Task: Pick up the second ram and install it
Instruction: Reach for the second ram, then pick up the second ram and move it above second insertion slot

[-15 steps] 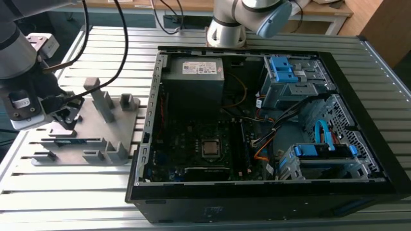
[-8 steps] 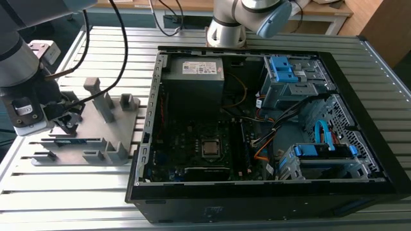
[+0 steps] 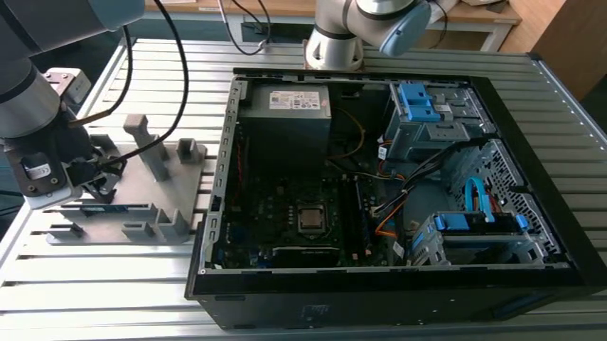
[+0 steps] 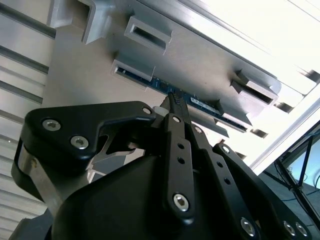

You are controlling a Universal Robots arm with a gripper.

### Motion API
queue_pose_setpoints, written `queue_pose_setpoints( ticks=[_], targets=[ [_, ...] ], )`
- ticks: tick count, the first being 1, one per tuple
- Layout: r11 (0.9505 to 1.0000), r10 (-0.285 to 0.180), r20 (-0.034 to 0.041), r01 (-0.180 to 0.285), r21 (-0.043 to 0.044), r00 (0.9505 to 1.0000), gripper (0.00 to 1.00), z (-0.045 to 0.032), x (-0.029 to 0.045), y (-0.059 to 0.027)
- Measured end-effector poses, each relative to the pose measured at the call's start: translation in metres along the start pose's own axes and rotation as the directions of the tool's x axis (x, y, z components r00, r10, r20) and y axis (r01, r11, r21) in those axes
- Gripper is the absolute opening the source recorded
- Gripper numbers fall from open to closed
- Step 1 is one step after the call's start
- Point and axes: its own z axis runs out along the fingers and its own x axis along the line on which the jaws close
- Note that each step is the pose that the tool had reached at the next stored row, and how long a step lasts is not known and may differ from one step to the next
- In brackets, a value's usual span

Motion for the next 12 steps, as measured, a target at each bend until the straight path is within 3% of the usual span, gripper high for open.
queue_pose_setpoints(
  ticks=[12],
  targets=[
    [1.0000, -0.003, -0.0001, 0.003, -0.0003, 1.0000, 0.10, 0.0000, 0.0000, 0.0000]
  ],
)
